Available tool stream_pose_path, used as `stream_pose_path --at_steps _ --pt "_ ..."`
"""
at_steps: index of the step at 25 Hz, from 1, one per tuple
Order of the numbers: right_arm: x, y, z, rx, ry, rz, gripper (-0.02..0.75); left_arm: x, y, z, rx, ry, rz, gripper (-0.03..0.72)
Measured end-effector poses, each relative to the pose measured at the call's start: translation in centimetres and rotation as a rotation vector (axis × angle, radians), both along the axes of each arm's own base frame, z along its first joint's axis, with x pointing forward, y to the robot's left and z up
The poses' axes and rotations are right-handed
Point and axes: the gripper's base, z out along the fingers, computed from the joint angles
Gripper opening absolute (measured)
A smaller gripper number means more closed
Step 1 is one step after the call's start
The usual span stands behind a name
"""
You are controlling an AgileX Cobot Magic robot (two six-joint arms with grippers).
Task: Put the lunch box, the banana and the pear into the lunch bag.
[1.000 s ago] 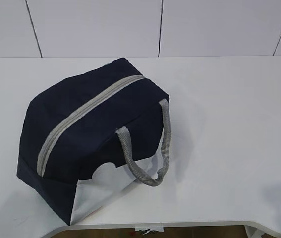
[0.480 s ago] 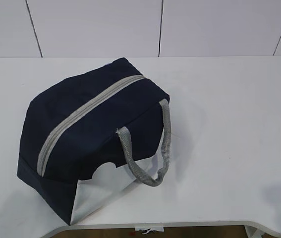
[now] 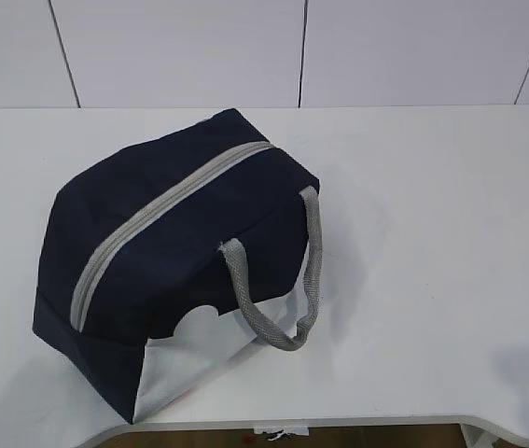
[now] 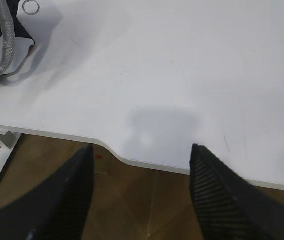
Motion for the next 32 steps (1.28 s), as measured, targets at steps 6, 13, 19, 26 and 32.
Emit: stream_pose_path --at_steps 6,13,19,26,32 --pt "0.0 0.0 0.0 0.0 0.0 0.0 0.461 0.0 0.0 0.0 0.0 0.0 0.0 0.309" --pt "0.01 0.0 0.01 0.0 -0.002 0.0 0.461 0.0 0.0 0.0 0.0 0.0 0.0 0.298" --pt "0.01 0.0 0.01 0.0 -0.002 0.0 0.461 0.0 0.0 0.0 0.0 0.0 0.0 0.295" --pt "0.01 0.0 0.01 0.0 -0.002 0.0 0.461 0.0 0.0 0.0 0.0 0.0 0.0 0.294" --pt "0.01 0.0 0.01 0.0 -0.002 0.0 0.459 0.0 0.0 0.0 0.0 0.0 0.0 0.294"
